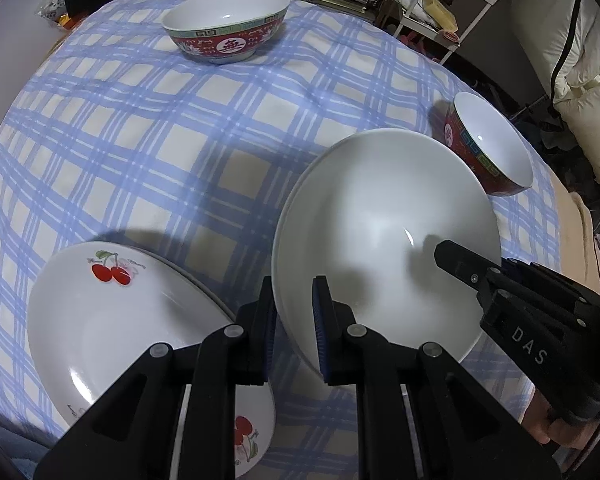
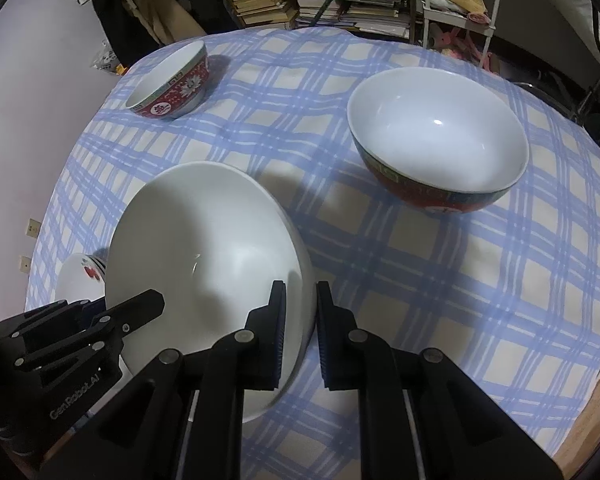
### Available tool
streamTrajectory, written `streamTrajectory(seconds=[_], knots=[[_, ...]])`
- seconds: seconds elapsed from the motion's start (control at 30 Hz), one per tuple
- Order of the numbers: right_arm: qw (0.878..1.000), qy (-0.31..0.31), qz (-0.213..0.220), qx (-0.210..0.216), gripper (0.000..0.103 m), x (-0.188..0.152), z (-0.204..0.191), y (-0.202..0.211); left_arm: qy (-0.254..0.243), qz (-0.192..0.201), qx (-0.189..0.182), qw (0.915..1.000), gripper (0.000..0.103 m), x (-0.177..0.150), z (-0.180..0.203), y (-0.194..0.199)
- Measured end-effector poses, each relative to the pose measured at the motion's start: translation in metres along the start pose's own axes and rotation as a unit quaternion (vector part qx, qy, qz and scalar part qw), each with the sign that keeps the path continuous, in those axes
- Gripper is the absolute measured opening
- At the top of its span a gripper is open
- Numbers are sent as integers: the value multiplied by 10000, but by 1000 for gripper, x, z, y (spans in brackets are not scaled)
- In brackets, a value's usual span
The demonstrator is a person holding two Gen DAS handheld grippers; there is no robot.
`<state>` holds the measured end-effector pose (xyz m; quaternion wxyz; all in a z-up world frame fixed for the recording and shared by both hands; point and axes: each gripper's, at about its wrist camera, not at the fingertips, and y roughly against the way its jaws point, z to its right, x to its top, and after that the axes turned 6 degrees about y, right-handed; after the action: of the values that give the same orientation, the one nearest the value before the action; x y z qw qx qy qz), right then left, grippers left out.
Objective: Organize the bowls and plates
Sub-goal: 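Lift the white bowl with both tools and carry it across the table, then lower the white bowl onto the table and open both tools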
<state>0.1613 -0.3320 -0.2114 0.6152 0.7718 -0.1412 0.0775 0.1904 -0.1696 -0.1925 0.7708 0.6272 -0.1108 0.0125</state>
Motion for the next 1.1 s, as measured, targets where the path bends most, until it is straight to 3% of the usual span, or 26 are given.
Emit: streamTrajectory(seconds=[0.4, 0.57, 0.73, 0.93, 1.03, 1.1], knots=[[10000, -35, 0, -18, 16, -1, -2, 5, 120, -75, -101, 9998, 16, -3, -4, 7], [9997, -94, 181, -133, 16, -3, -2, 17, 115, 156, 125, 9997, 18, -7, -3, 21], [9974, -79, 694, -198, 16, -2, -2, 42, 306, 406, 127, 9986, 19, -6, -10, 43], [9914, -271, 1282, -75, 16, 2, 6, 69, 157, 676, 236, 9973, 20, 4, -10, 65], [9877, -273, 1531, -176, 17, 9, 5, 81, 59, 803, 294, 9963, 25, 15, -8, 73], [9848, -149, 1710, -261, 21, 15, 1, 90, 18, 914, 296, 9954, 36, 22, -6, 79]])
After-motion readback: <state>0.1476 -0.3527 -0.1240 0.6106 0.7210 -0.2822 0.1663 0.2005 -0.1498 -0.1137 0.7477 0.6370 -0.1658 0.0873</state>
